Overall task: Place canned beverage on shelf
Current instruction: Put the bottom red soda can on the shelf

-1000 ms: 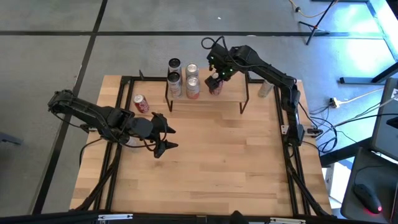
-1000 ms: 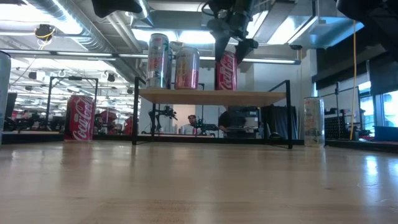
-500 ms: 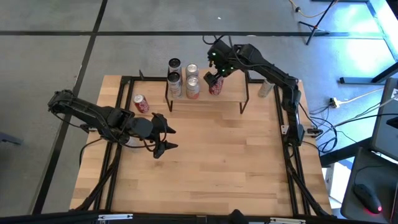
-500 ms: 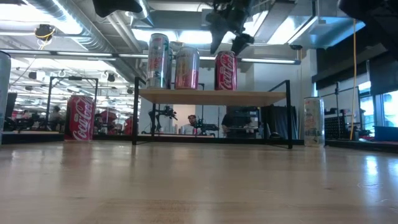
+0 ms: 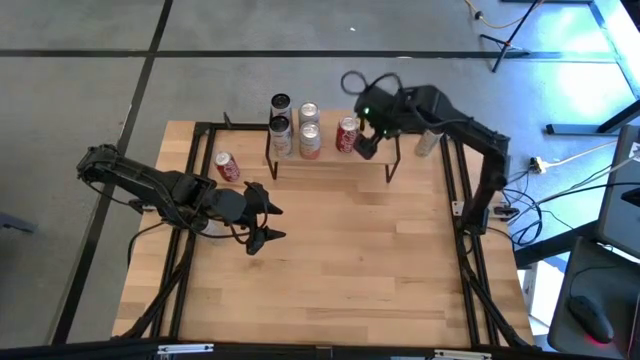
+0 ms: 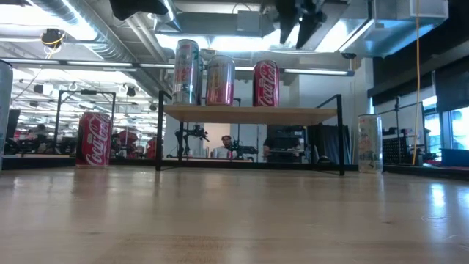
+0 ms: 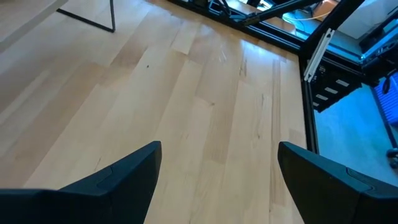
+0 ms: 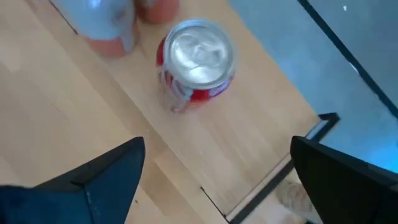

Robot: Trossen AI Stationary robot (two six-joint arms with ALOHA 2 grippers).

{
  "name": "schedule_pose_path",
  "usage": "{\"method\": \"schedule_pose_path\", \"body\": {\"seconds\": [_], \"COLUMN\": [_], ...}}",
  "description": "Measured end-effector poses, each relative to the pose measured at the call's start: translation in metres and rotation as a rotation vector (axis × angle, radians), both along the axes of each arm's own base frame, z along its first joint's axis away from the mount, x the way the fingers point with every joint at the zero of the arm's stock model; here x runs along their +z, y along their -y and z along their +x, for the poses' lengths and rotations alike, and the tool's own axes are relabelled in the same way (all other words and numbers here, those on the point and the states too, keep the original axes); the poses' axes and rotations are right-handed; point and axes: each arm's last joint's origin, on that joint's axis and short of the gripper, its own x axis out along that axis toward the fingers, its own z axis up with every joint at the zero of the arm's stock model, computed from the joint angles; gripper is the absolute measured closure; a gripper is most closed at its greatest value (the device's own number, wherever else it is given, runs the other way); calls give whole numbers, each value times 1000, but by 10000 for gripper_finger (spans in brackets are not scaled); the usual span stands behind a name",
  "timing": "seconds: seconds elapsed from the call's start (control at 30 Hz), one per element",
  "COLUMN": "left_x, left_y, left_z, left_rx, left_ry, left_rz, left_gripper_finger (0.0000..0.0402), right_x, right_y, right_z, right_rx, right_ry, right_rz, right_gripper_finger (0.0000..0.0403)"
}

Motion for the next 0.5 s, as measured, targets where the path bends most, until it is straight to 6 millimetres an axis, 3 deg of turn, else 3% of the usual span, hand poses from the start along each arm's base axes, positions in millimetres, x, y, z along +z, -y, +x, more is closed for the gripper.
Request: {"method": "schedule_pose_path", "body": {"seconds": [0.1, 0.23, 0.5], "left_x": [0, 0, 0], "left_y": [0, 0, 0], "left_z": [0, 0, 0], "left_rx": [0, 0, 0], "left_ry": [0, -1, 1], "left_rz": [0, 1, 0], "left_gripper_finger": [83, 83, 83], "right_x": [-30, -68, -107], "right_y": [0, 7, 26], "right_z": [0, -1, 8], "right_rx": [-12, -19, -14], "right_ry": [-86, -68, 59], "right_rz": [-11, 8, -10], "right_gripper_finger": [13, 13, 13]}}
